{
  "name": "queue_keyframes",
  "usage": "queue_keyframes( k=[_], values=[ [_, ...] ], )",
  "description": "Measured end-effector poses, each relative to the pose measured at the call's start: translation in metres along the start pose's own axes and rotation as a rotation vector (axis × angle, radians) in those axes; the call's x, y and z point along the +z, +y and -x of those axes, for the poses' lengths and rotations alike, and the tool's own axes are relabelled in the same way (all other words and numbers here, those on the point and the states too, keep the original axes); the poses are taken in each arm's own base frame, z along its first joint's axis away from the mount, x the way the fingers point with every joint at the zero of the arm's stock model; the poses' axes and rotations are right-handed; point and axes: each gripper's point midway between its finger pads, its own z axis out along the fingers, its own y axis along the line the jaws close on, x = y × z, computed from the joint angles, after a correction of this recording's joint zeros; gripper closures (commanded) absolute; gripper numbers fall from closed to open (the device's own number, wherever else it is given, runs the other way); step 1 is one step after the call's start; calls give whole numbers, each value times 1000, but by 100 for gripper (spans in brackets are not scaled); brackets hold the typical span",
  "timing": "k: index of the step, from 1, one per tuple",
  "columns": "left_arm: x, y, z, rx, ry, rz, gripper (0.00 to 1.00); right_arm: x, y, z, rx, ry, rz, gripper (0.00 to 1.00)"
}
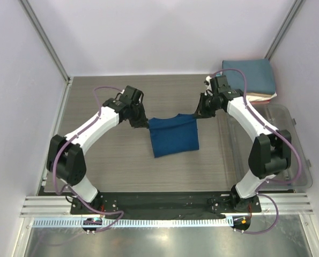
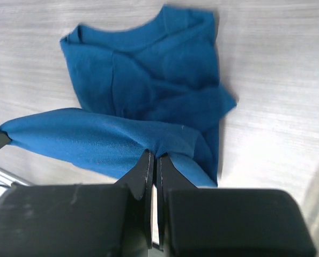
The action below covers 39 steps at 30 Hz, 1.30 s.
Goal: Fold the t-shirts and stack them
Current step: Fold the tshirt
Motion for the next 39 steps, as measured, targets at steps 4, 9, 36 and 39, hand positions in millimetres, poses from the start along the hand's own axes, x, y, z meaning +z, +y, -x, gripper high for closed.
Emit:
queue_keyframes(
  k=[4,9,36,39],
  values=[
    [18,3,14,-7,14,11,100,18,-3,14,6,11,-1,99],
    [35,5,31,-10,22,23,100,41,-9,26,15,31,-3,99],
    [45,61,79,-36,82,182,32,67,-53,-16,133,29,34,9],
    [19,70,57,-24,82,180,33,74,-54,-59,173,82,77,13]
  ],
)
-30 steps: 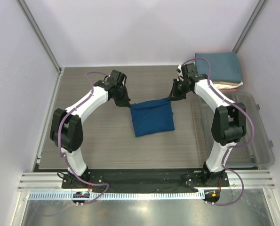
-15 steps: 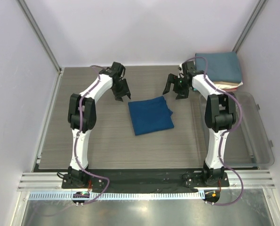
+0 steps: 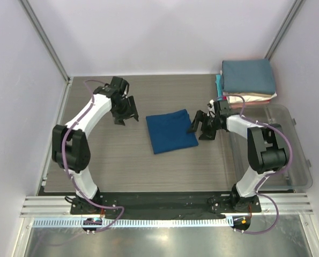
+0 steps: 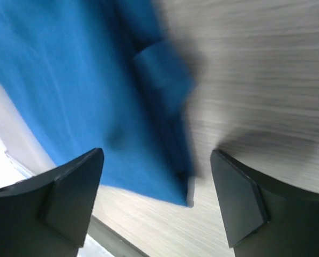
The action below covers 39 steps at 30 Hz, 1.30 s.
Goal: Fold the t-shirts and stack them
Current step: Fold the tshirt, then neatly place the folded tshirt to the corner
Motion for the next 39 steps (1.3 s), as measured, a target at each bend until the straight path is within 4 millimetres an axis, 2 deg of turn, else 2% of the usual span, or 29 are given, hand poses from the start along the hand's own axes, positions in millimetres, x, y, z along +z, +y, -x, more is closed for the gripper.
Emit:
queue_keyframes(
  k=[1,3,5,9,12,14,18,23,26,29,32,36,39],
  values=[
    [-6,4,-7,2,1,1,33,3,1,-13,25,26,26,14],
    [-16,12,-20,8,-2,4,33,3,6,-18,13,0,56,16],
    [-24,19,-29,19,-8,7,33,3,11,-32,7,-1,76,18],
    [-39,30,-41,33,-30,15,33,4,36,-69,-39,25,121,19],
    [-51,36,-48,44,-55,17,33,4,60,-99,-89,72,158,16],
    [-59,40,-51,54,-75,16,33,0,70,-106,-115,75,175,10],
    [-73,47,-60,71,-96,19,33,-14,63,-92,-131,13,111,1],
    [-83,65,-75,104,-124,46,33,-34,39,-60,-100,-84,40,0],
    [-87,78,-88,123,-144,56,33,-39,23,-40,-56,-123,26,0],
    [-90,89,-97,140,-162,72,33,-29,17,-21,-34,-124,30,0],
    [-92,97,-99,156,-186,95,33,-8,22,-3,-36,-109,59,0],
    [-91,102,-97,159,-217,110,33,20,24,9,-26,-77,95,0],
    [-89,107,-100,158,-218,125,33,28,31,25,-33,-102,134,1]
  ],
)
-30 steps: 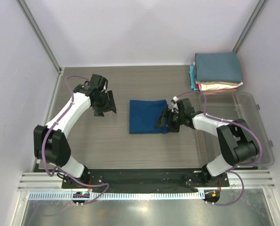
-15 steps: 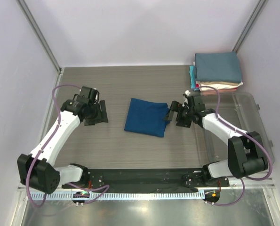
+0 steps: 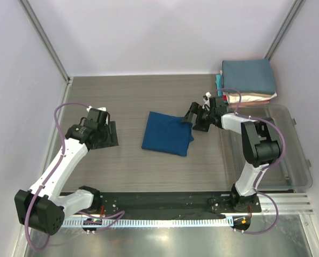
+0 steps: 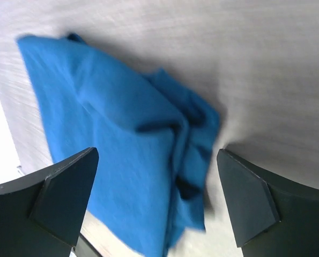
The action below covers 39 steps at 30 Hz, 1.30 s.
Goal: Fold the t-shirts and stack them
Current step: Neatly place the folded tshirt to the corner
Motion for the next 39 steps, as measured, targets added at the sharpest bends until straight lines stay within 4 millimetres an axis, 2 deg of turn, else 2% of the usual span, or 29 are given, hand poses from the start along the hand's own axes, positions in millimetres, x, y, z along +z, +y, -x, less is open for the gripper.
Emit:
queue_keyframes(
  k=[3,4,6,7,8,9,10,14,15,17,23,26,30,31,35,39],
  values=[
    [2,2,-1,0,-4,9,33,9,6,8,-1,-23,51,3],
    [2,2,0,0,-9,10,33,12,9,11,1,-30,74,9],
    [1,2,1,1,-17,9,33,18,13,13,4,-40,119,15],
    [1,2,2,1,-20,8,33,20,14,14,4,-42,138,23],
    [1,2,2,1,-23,7,33,21,15,14,4,-44,152,27],
    [2,2,3,1,-26,6,33,23,14,12,9,-43,164,38],
    [2,1,3,2,-28,5,33,25,15,11,8,-39,180,44],
    [3,1,4,4,-33,3,33,36,14,-5,29,24,248,73],
    [3,1,4,4,-33,3,33,38,14,-8,32,38,263,87],
    [3,2,5,7,-35,4,34,41,14,-14,36,68,289,99],
    [-9,6,9,-1,-84,7,34,39,16,-19,17,102,306,99],
    [-25,9,12,-26,-147,1,33,34,20,-9,-25,113,271,99],
    [-52,13,21,-61,-274,-33,31,10,46,31,-139,66,234,99],
    [-58,14,21,-73,-305,-44,28,1,53,43,-168,44,227,99],
    [-68,19,17,-100,-384,-71,24,-37,79,101,-279,-79,204,99],
    [-74,21,16,-108,-418,-81,23,-71,85,148,-347,-175,154,99]
  ],
)
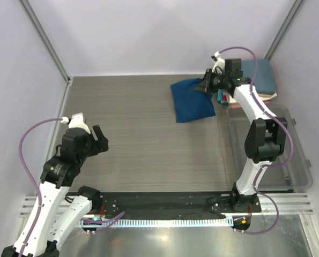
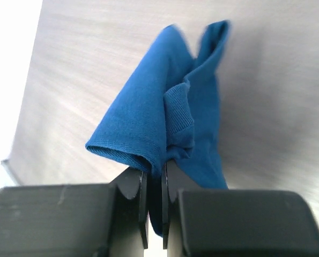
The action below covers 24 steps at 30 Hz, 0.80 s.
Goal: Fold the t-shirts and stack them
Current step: Neatly place the folded tshirt to the corner
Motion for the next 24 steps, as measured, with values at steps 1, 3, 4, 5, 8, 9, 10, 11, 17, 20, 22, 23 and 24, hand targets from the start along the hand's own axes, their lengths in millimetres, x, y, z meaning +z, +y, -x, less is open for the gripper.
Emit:
queue_keyframes(
  k=[1,3,4,5,8,9,10,11,17,20,22,23,24],
  values=[
    [0,0,1,-1,-3,-1,23,-7,-3,10,-23,-10,-18,99],
    [0,-1,1,-2,-5,-2,23,-21,-7,26,-60,-22,-58,99],
    [0,-1,1,-1,-5,-2,23,-29,-9,37,-86,-37,-79,99],
    [0,-1,1,-1,-4,-2,23,-37,-9,47,-108,-45,-98,99],
    [1,-1,1,0,-2,0,23,-59,-8,75,-183,-82,-138,99],
    [1,-1,1,0,1,1,23,-70,-10,85,-203,-94,-156,99],
    [2,-1,0,1,3,1,23,-77,-8,92,-223,-107,-163,99],
    [3,-1,0,2,6,3,23,-85,-8,101,-244,-119,-174,99],
    [7,0,-3,6,25,12,23,-121,-14,133,-328,-170,-222,99],
    [8,0,-3,8,30,15,23,-133,-21,139,-340,-180,-235,99],
    [9,0,-4,9,35,17,23,-138,-26,142,-342,-183,-236,99],
    [9,0,-4,9,37,18,23,-141,-28,143,-344,-185,-237,99],
    [10,0,-4,10,39,19,23,-143,-31,144,-346,-186,-238,99]
  ],
)
